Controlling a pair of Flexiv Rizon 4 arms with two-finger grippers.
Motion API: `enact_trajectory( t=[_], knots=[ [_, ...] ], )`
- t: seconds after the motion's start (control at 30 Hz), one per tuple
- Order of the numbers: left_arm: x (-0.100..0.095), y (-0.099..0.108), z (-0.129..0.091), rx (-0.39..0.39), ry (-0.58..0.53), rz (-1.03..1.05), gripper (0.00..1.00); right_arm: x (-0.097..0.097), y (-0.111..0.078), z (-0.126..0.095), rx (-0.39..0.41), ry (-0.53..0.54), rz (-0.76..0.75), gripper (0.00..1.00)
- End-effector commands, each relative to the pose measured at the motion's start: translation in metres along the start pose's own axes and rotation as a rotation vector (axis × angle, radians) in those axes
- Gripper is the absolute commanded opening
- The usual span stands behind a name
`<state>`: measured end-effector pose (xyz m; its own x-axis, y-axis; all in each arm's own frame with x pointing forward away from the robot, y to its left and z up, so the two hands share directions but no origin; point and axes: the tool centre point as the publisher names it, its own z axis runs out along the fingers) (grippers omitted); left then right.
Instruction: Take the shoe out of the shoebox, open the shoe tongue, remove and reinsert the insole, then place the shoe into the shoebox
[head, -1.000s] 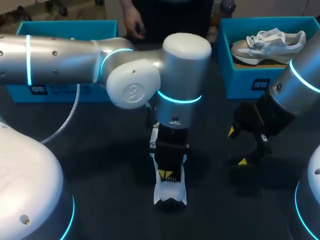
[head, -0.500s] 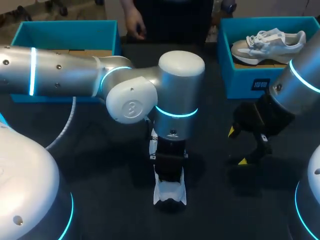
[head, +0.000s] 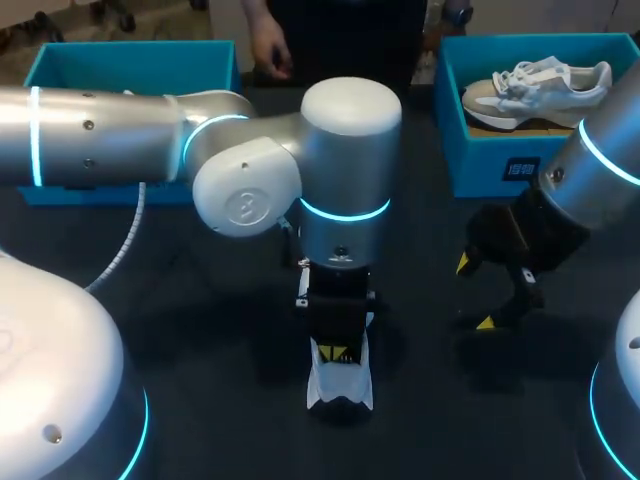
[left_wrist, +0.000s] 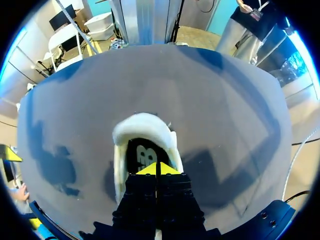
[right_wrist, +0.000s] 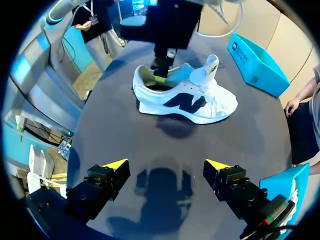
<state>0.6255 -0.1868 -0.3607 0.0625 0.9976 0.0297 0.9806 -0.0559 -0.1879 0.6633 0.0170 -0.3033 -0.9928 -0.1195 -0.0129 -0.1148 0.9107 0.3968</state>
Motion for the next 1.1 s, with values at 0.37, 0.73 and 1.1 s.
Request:
enact_trajectory(
  t=[0.37, 0.73, 1.1],
  knots=[
    [-0.002, 0.02, -0.003, -0.101, -0.048, -0.069, 0.0, 0.001, 0.0, 0.001, 0.002, -0.002, 0.0, 1.0],
    [-0.006, 0.033, -0.003, -0.12, -0.003, -0.096, 0.94, 0.001, 0.0, 0.001, 0.002, -0.002, 0.0, 1.0],
    [-0.002, 0.038, -0.003, -0.129, -0.013, -0.124, 1.0, 0.001, 0.0, 0.001, 0.002, -0.002, 0.0, 1.0]
  ],
)
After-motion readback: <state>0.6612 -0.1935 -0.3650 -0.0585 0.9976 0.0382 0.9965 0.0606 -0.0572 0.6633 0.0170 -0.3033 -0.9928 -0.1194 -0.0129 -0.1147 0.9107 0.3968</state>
